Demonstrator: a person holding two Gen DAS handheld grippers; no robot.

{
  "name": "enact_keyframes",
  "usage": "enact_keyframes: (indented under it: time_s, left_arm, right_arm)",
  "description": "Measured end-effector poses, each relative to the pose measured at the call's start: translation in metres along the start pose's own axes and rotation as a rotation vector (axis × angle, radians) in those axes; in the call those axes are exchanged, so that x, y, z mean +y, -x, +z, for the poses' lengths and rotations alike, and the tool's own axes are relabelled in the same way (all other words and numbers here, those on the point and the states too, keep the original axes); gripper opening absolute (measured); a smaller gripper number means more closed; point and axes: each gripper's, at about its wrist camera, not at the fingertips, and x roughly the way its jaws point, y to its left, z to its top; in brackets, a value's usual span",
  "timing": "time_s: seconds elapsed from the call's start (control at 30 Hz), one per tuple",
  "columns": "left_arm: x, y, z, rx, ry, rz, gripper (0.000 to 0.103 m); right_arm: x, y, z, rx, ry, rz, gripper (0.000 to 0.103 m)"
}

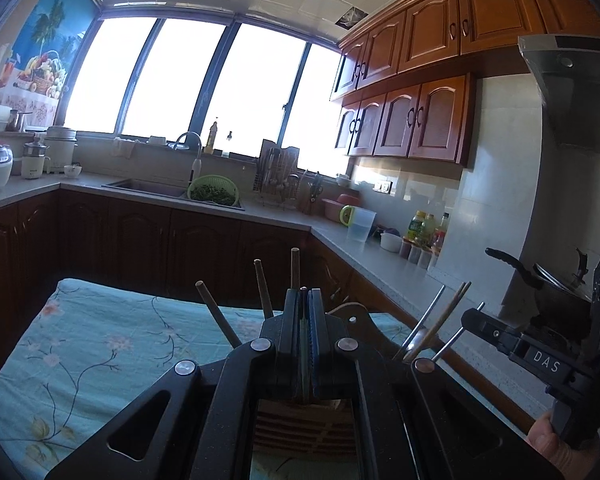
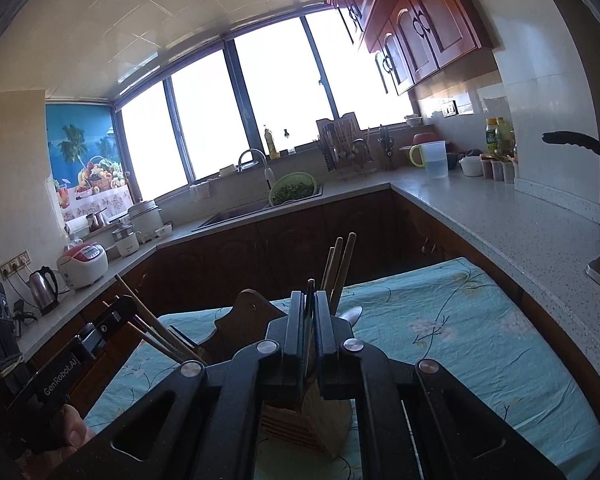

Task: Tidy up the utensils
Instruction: 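Open both tools to release the metal chopsticks into the holder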

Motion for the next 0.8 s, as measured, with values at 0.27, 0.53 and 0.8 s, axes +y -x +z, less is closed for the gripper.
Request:
enact_keyframes:
  time_s: [0.27, 0.53, 0.8]
  left_arm:
    - [0.003, -0.002, 0.02, 0.017, 0.01, -0.001, 0.002]
    - [0.006, -0.001, 0.018, 0.044, 0.019, -0.011, 0.004]
    - [0.01, 0.015, 0.02, 0.033, 0.041, -0.014, 0.035]
  right_arm:
    - [-0.001, -0.002, 0.001, 0.011, -0.011, -0.005, 0.005]
    - [-0.004, -0.004, 0.001, 0.019, -0.016, -0.005, 0.009]
    - [-0.008, 0.011, 0.001, -0.01, -0.038, -0.015, 0.051]
